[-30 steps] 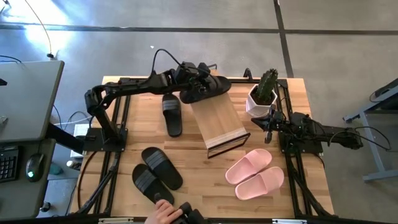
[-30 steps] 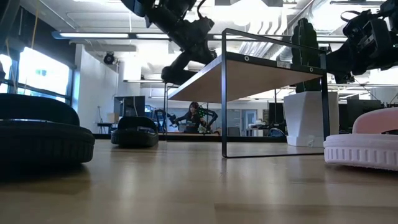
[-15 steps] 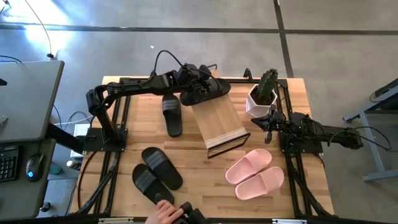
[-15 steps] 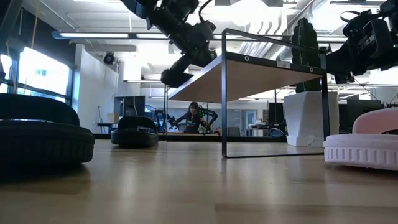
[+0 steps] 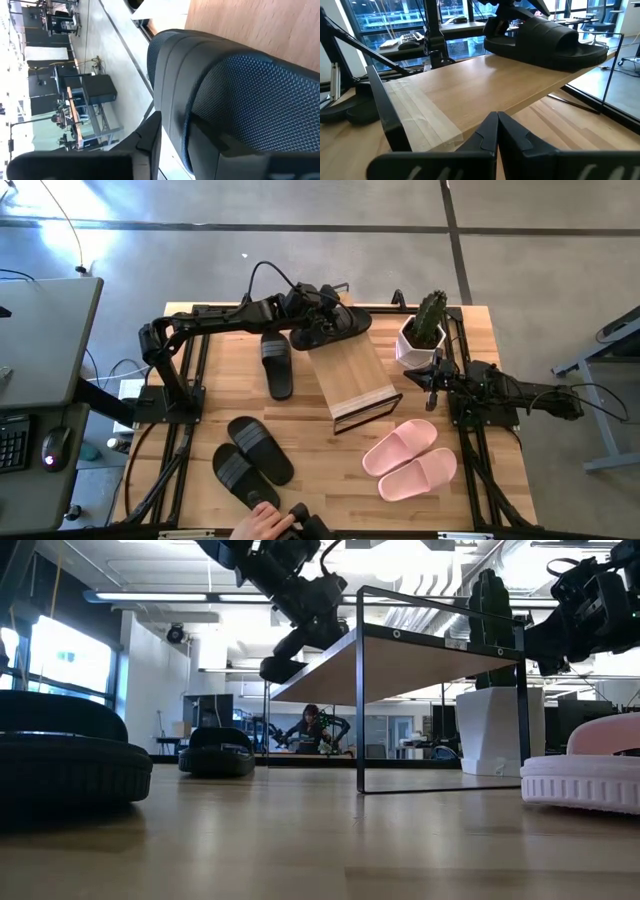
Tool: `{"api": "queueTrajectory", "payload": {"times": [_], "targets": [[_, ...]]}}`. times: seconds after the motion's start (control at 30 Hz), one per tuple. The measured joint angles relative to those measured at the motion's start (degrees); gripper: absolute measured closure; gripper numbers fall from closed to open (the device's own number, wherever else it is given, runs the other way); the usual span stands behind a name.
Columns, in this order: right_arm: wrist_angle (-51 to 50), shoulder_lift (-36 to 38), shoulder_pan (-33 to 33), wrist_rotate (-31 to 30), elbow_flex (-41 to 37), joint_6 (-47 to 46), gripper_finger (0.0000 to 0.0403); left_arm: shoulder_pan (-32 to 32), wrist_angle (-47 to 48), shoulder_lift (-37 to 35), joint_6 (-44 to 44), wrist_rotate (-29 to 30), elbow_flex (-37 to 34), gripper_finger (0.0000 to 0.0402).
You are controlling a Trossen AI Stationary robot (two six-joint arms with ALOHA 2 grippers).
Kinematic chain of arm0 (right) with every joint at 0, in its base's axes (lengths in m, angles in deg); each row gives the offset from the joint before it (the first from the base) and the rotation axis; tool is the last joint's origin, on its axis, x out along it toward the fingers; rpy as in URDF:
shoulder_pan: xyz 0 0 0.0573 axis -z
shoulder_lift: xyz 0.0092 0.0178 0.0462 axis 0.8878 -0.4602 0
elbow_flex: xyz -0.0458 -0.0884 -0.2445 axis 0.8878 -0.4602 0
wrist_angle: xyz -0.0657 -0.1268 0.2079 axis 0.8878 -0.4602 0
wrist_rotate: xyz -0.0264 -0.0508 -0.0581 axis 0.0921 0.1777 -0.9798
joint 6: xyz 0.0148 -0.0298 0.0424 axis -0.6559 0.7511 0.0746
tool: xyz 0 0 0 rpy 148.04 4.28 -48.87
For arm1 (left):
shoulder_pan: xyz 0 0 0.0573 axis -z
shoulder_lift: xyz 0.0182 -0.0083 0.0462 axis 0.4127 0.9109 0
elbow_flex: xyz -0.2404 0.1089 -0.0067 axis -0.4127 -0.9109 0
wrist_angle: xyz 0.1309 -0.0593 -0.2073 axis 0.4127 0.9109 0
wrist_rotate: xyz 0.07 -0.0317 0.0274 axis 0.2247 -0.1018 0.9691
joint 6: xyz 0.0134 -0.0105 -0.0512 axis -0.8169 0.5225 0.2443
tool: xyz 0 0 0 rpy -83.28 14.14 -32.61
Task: Pick and place slides into the shelf
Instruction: Put the black slide on the shelf
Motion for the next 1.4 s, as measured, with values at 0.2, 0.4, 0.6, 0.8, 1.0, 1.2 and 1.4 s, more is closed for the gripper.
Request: {"api": "queueTrajectory", "payload": {"times": [0.2,0.4,0.6,0.8,1.0,1.2,1.4], "targets": [[-0.32,0.00,-0.01,-0.02,-0.01,0.00,0.0402,0.00,2.78,-0.05,-0.05,1.36,0.00,0.0306],[-0.30,0.00,-0.01,-0.22,0.00,0.00,0.0402,0.07,3.48,-0.07,0.61,2.87,0.00,0.0284],[-0.30,0.00,0.00,-0.20,0.00,0.00,0.0402,0.04,3.06,-0.07,1.17,5.12,0.00,0.0267],[-0.52,0.00,-0.01,-0.17,0.00,0.01,0.0402,0.61,3.19,-0.09,1.54,7.93,0.00,0.0261],[-0.58,0.00,0.00,-0.15,0.00,0.00,0.0402,3.30,4.68,-0.09,4.98,16.48,0.00,0.0261],[-0.61,0.01,-0.02,0.03,0.00,0.00,0.0402,6.64,13.46,-2.28,10.89,23.60,-0.02,0.0261],[-0.63,0.00,-0.02,0.01,0.00,0.01,0.0402,8.48,18.67,-8.06,18.98,24.67,-0.02,0.0261]]}}
